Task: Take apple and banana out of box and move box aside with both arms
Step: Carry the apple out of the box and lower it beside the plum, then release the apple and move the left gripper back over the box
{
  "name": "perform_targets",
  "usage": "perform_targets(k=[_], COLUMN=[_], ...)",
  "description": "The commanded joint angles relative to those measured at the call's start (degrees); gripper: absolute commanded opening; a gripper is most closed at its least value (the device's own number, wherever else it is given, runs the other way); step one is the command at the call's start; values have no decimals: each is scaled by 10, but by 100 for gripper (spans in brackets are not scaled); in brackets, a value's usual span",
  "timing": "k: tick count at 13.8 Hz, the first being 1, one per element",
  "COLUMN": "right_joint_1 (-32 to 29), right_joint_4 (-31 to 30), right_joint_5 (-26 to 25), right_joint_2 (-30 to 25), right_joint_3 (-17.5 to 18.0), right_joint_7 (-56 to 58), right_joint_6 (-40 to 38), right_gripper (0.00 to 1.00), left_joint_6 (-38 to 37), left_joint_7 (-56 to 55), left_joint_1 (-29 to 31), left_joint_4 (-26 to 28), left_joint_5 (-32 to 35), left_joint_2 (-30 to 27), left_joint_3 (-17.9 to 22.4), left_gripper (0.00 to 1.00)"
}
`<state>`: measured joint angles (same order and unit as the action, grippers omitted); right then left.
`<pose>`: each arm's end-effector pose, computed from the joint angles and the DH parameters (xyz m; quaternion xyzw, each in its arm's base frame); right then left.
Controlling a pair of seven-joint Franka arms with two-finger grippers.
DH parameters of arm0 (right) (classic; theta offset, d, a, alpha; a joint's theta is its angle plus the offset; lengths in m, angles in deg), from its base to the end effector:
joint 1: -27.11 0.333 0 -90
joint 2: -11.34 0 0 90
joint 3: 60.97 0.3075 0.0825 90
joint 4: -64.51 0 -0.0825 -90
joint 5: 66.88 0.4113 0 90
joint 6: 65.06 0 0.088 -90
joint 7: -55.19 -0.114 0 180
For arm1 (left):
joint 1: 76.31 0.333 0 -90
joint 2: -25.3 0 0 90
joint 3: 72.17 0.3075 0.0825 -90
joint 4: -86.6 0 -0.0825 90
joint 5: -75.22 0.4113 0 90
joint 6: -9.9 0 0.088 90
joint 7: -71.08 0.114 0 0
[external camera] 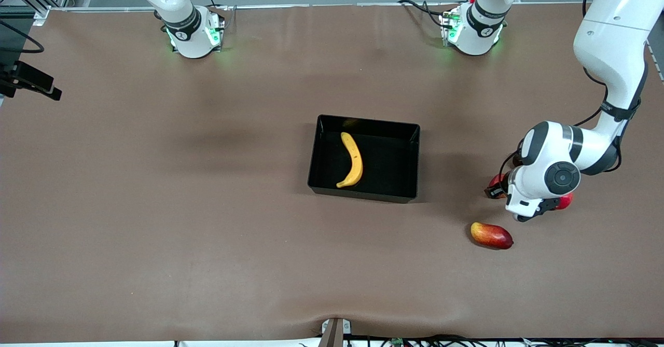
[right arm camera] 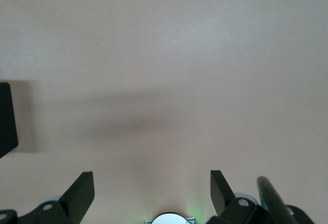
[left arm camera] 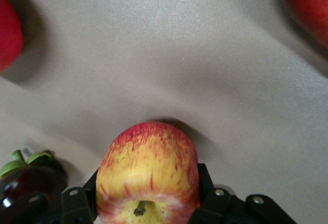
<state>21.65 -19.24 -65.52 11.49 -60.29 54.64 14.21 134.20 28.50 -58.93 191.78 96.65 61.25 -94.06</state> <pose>0.5603 -0.0438 0.6453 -0.9981 0.0447 0.0399 0.0132 0.6296 -0.0302 0.1552 -0.9676 -0.2242 0.0931 0.0699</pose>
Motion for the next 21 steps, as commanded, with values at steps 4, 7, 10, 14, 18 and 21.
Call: perform_targets(k=[4, 7, 10, 14, 18, 21], right_joint_1=[-3, 10, 11, 11, 12, 22], right_joint_4=[4, 7, 8, 6, 4, 4], right_joint_5=[9, 1, 1, 0, 0, 0], right_joint_2=[-1, -1, -2, -8, -9, -9], right_joint_3=[5, 7, 6, 6, 7, 11], right_joint_7=[6, 5, 5, 5, 5, 2], right_joint_6=[0, 0, -1, -3, -3, -3], right_gripper=[100, 100, 100, 100, 100, 100], left_joint_6=[7, -41, -92, -99, -93, -87], left_joint_7=[-14, -18, -50, -53, -95, -137], left_joint_1=[3, 3, 1, -17, -137, -229], left_joint_4=[-2, -3, -13, -18, -72, -112], left_joint_5=[17, 5, 3, 5, 12, 63], left_joint_2=[-17, -70, -109, -103, -56, 5], left_joint_3=[-8, -53, -130, -222, -229, -220], left_gripper=[100, 100, 100, 100, 100, 100])
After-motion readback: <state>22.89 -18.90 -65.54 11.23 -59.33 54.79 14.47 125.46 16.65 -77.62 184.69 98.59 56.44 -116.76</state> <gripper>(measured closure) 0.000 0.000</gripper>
